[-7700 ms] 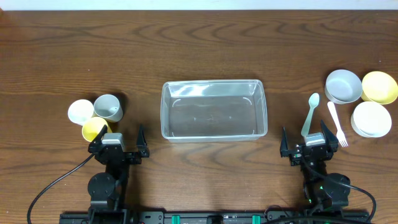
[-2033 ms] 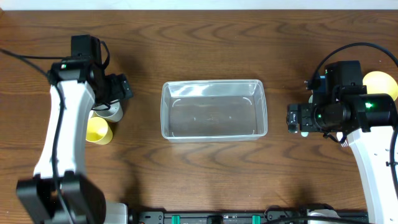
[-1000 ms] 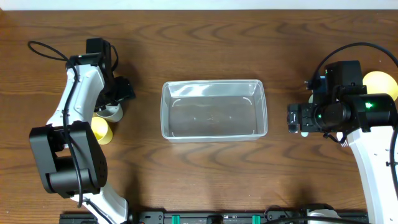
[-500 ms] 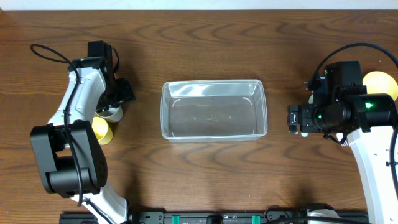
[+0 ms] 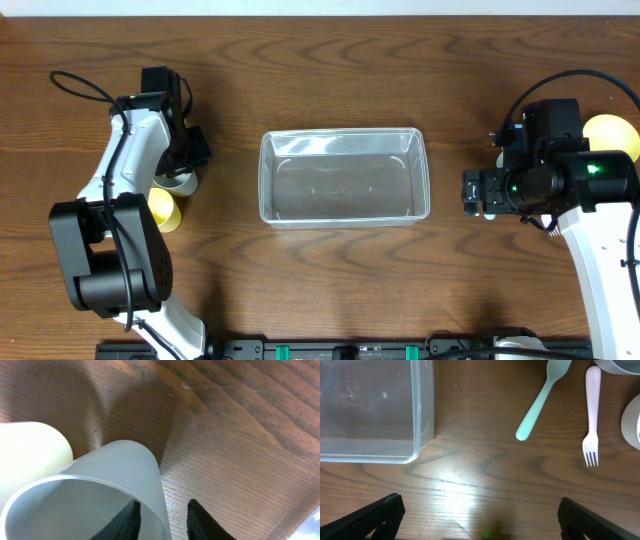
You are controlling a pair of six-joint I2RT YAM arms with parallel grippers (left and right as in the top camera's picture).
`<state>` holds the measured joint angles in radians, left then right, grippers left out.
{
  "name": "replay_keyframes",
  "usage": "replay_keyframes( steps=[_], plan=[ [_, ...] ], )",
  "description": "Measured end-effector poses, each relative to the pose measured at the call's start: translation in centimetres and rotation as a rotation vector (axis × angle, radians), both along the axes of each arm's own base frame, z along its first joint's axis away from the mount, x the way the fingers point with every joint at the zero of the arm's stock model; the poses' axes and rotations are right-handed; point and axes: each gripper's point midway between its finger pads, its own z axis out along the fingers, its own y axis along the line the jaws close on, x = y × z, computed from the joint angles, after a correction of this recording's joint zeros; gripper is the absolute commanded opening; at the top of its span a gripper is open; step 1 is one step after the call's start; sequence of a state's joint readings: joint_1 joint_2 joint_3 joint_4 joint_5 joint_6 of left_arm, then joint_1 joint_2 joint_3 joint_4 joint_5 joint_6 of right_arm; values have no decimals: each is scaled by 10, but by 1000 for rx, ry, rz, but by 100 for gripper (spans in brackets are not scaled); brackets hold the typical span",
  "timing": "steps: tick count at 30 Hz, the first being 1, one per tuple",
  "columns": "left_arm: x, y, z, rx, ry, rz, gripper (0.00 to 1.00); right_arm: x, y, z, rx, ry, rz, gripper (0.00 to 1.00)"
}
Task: Pack container
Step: 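Lift the grey cup with the left gripper and lower it into the box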
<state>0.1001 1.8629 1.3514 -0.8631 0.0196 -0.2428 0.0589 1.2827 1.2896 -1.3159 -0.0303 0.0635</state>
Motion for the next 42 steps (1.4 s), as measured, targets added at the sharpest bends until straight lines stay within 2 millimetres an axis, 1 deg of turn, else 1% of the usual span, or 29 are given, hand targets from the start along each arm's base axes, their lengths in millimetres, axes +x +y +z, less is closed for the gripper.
replay_keyframes(
  steps=[3, 5, 6, 11, 23, 26, 28, 31, 34, 36, 38, 39, 42],
  plan=[
    [0, 0, 0, 0, 0, -1, 20, 0, 0, 0, 0, 0, 0, 99],
    [0, 0, 0, 0, 0, -1, 18, 0, 0, 0, 0, 0, 0, 99],
    [0, 0, 0, 0, 0, -2, 14, 0, 0, 0, 0, 0, 0, 99],
    [0, 0, 0, 0, 0, 0, 6, 0, 0, 0, 0, 0, 0, 99],
    [-2, -2, 1, 0, 10, -7, 6, 0, 0, 0, 0, 0, 0, 99],
    [1, -9, 10, 1, 11, -34, 6, 0, 0, 0, 0, 0, 0, 99],
    [8, -22, 26, 4, -14, -77, 6, 0, 0, 0, 0, 0, 0, 99],
    [14, -53, 64, 7, -65, -174, 6, 0, 0, 0, 0, 0, 0, 99],
    [11, -98, 116, 2, -163, -298, 6, 0, 0, 0, -1, -1, 4, 99],
    [0, -130, 148, -9, -227, -387, 6, 0, 0, 0, -2, -1, 8, 99],
    [-15, -155, 167, -23, -263, -463, 6, 0, 0, 0, -2, -1, 8, 99],
    [-24, -169, 174, -30, -271, -506, 6, 0, 0, 0, -3, -1, 8, 99],
    [-44, -196, 176, -41, -255, -596, 6, 0, 0, 0, -3, -1, 12, 99]
  ],
)
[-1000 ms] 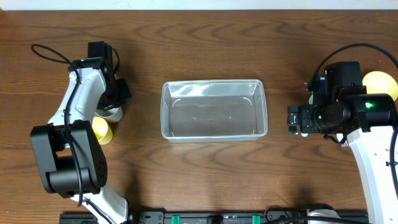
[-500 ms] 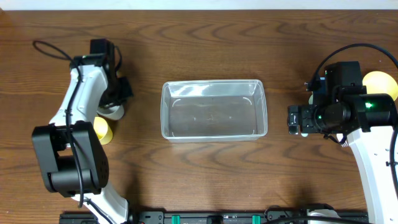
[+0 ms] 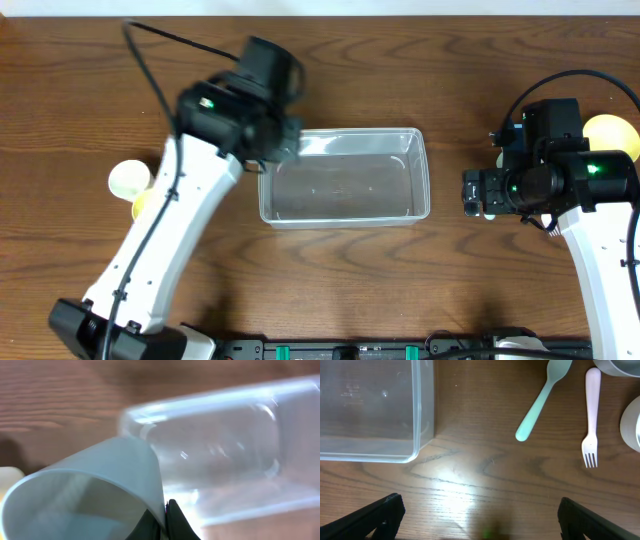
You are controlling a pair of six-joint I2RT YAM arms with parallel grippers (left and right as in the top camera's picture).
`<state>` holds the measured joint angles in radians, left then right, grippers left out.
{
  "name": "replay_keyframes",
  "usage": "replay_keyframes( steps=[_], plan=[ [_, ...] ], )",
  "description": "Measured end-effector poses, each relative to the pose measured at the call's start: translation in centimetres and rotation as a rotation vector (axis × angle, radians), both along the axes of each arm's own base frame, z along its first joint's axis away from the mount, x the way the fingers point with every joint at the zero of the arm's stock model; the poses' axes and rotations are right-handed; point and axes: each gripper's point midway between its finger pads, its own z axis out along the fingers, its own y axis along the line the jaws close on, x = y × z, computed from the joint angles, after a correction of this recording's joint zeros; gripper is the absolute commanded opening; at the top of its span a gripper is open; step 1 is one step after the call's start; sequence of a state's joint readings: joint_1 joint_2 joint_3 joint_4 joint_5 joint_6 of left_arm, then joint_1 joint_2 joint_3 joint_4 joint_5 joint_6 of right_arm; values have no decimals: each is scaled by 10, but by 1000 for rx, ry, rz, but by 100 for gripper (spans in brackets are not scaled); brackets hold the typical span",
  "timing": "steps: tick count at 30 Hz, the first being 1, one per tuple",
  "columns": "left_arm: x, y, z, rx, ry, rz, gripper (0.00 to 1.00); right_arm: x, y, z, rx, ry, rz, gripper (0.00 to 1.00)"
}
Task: Pack container
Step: 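Lift the grey cup with the left gripper and lower it into the box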
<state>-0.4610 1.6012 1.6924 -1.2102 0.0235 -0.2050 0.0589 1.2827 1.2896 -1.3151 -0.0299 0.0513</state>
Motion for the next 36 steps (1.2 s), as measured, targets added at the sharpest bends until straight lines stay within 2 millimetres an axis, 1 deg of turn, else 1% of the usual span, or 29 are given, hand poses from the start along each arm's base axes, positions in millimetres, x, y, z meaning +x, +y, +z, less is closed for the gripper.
replay_keyframes(
  steps=[3, 5, 7, 11, 13, 18, 29, 31, 33, 34, 35, 36],
  plan=[
    [-9, -23, -12, 17, 30, -69, 6, 0, 0, 0, -1, -1, 3, 99],
    [-13, -33, -25, 36, 64, -99, 6, 0, 0, 0, -1, -1, 3, 99],
    [-12, -38, -38, 53, 93, -110, 6, 0, 0, 0, -1, 0, 3, 98],
    [0, -43, -68, 82, 144, -103, 6, 0, 0, 0, -1, 0, 4, 99],
    [6, -42, -83, 96, 171, -92, 6, 0, 0, 0, -1, 1, 4, 99],
    [22, -37, -111, 112, 208, -60, 6, -1, 0, 0, -1, 3, 3, 99],
    [35, -14, -166, 166, 325, -20, 6, -1, -1, 0, -5, 4, 3, 99],
    [36, -11, -171, 170, 336, -14, 6, -1, -1, 0, -5, 4, 3, 99],
    [37, -9, -171, 169, 335, -10, 7, -1, -1, 0, -5, 4, 3, 99],
    [38, -9, -170, 167, 333, -9, 10, -1, -1, 0, -5, 4, 3, 99],
    [39, -9, -170, 168, 331, -13, 17, -1, -1, 0, -5, 4, 3, 99],
    [39, -10, -171, 168, 328, -19, 31, -1, -1, 0, -5, 4, 3, 99]
  ],
)
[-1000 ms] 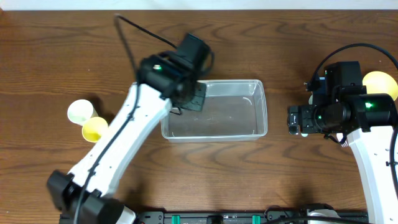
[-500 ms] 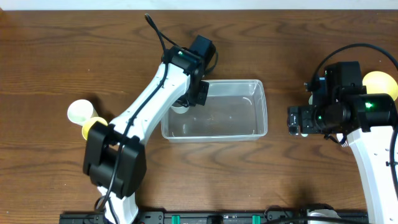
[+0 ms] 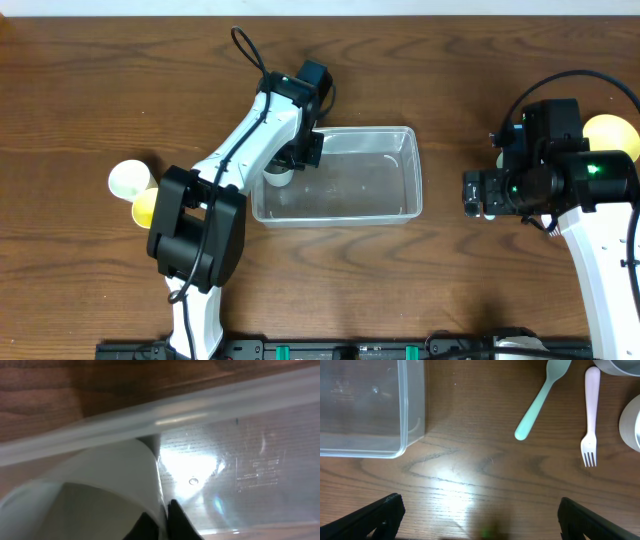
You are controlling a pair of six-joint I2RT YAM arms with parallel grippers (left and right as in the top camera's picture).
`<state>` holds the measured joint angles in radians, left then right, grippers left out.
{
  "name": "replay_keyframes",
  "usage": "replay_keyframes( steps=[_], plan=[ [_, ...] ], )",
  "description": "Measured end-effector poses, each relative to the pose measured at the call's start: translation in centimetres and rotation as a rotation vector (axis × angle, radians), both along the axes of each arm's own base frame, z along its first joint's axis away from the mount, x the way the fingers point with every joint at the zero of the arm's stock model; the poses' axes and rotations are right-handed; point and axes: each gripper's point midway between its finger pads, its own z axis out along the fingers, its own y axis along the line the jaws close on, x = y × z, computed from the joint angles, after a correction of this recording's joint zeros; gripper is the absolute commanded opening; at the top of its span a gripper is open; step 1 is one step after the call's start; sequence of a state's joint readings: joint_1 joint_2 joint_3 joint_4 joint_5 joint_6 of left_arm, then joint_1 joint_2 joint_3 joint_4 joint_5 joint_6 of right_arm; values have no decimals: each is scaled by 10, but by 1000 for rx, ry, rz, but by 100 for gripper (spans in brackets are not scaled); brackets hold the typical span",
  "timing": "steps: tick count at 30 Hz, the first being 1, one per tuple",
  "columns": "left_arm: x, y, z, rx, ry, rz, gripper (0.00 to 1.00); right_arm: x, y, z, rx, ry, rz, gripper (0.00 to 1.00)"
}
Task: Pack container
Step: 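Lift the grey cup with the left gripper and lower it into the box, then release the grey cup and move the left gripper to the yellow cup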
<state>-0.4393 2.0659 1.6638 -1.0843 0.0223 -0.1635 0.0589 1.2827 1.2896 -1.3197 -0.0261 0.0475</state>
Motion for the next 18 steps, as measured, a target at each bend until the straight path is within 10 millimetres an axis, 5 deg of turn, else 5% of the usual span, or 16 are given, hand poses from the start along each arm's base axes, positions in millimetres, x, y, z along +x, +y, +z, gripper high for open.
replay_keyframes(
  steps=[4, 10, 14, 18],
  plan=[
    [-2, 1, 0, 4, 9, -10, 61, 0, 0, 0, 0, 0, 0, 99],
    [-10, 5, 19, 4, 9, -7, 64, 0, 0, 0, 0, 0, 0, 99],
    [-9, 9, 78, -44, -134, 13, 68, 0, -1, 0, -4, 0, -1, 99],
    [-17, 38, 157, -85, -322, 114, 69, 0, -1, 0, -8, 0, -2, 99]
  ],
)
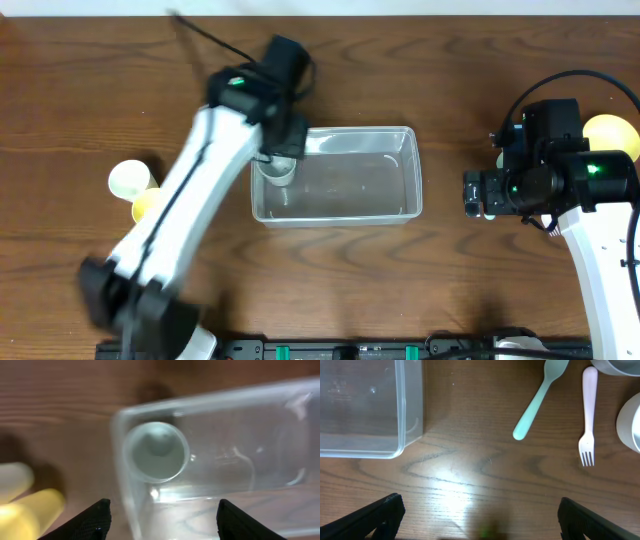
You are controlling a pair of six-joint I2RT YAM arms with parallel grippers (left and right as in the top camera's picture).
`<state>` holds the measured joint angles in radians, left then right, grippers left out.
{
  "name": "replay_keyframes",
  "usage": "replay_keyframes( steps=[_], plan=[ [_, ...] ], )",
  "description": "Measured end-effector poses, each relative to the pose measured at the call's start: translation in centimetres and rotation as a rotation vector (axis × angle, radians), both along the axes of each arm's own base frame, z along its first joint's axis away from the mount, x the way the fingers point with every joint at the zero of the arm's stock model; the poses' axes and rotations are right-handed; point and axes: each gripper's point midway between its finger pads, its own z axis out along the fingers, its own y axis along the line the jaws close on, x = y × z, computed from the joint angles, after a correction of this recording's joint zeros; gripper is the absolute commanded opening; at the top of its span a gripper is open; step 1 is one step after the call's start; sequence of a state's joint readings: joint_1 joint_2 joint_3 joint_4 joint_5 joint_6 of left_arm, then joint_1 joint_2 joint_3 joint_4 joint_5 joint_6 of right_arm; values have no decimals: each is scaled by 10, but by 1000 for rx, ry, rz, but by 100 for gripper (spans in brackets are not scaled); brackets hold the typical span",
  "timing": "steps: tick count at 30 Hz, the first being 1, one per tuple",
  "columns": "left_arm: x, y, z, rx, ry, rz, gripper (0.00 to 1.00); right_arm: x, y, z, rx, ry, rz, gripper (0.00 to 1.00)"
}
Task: Pack container
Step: 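Release the grey cup and move the left gripper to the yellow cup, then grasp the yellow cup with the left gripper and place it in the box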
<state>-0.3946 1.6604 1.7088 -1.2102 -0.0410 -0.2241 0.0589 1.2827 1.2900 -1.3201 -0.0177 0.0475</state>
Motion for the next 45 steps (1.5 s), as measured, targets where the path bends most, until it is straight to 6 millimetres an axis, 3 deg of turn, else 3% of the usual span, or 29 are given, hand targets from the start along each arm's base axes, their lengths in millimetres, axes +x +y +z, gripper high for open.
replay_keyframes(
  steps=[4, 8, 11, 16, 21, 27, 32, 38, 42, 45],
  plan=[
    [-25, 57, 49, -5, -94, 197, 72, 0, 0, 0, -3, -1, -1, 99],
    [-41, 113, 60, 9, -119, 403, 75, 0, -1, 0, -5, -1, -1, 99],
    [-50, 146, 44, 33, -78, 526, 77, 0, -1, 0, -6, -2, -2, 99],
    [-58, 183, -12, 45, 20, 663, 78, 1, -1, 1, -6, -3, -2, 99],
    [-65, 192, -69, 33, 101, 692, 81, 1, -1, 1, -7, -3, -2, 99],
    [-71, 188, -116, 17, 153, 689, 82, 0, -1, 1, -7, -2, -2, 99],
    [-75, 186, -147, 21, 218, 684, 83, 0, -1, 1, -7, 1, -2, 99],
    [-74, 185, -170, 26, 278, 681, 81, -1, -1, 1, -7, 3, -2, 99],
    [-77, 185, -177, 32, 308, 682, 67, -1, -1, 0, -7, 3, -2, 99],
    [-78, 184, -178, 32, 313, 680, 40, -1, -1, 0, -8, 3, -2, 99]
  ],
)
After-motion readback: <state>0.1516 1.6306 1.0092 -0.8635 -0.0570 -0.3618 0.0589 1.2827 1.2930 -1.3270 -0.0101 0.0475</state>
